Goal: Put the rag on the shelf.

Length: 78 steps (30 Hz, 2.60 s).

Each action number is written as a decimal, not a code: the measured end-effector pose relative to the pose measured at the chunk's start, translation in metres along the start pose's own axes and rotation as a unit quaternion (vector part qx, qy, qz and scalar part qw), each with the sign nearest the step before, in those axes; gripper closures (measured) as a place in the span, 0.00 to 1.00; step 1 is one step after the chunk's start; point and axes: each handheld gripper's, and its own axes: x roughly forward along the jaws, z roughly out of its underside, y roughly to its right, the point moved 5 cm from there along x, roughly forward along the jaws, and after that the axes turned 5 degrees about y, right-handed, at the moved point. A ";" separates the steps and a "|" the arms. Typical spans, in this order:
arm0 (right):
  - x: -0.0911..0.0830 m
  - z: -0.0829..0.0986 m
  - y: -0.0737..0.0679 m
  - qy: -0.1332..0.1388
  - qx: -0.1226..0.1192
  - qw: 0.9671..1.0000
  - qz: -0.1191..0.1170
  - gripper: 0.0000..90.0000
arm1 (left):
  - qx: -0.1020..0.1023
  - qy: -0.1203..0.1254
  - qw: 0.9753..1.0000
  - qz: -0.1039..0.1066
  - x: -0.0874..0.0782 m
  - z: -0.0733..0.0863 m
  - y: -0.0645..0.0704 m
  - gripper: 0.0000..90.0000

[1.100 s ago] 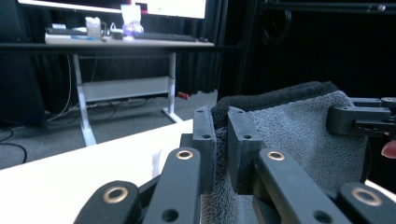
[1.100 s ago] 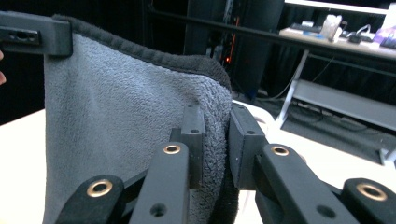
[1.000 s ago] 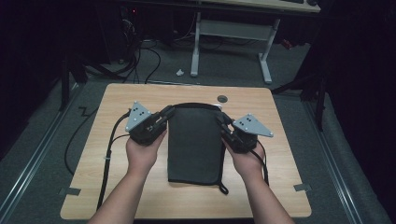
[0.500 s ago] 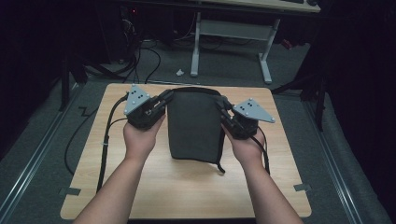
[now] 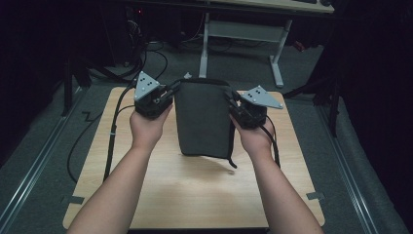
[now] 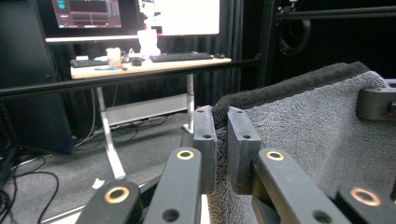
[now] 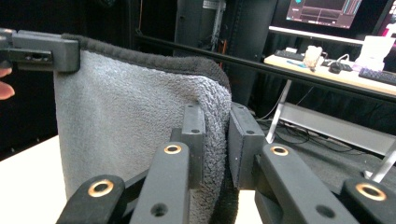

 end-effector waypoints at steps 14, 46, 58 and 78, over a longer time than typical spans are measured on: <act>0.049 0.019 0.030 -0.028 0.006 1.000 -0.014 0.88 | 0.030 -0.051 0.998 -0.029 0.049 0.016 -0.022 0.93; 0.068 0.083 0.043 -0.090 0.031 0.994 -0.048 0.88 | -0.073 -0.150 0.986 0.021 0.064 0.111 -0.033 0.93; 0.069 0.092 0.052 -0.090 0.057 0.992 -0.060 0.88 | -0.082 -0.166 0.982 0.027 0.066 0.124 -0.029 0.93; 0.071 0.112 0.059 -0.092 0.074 0.990 -0.077 0.89 | -0.111 -0.177 0.977 0.030 0.071 0.145 -0.028 0.94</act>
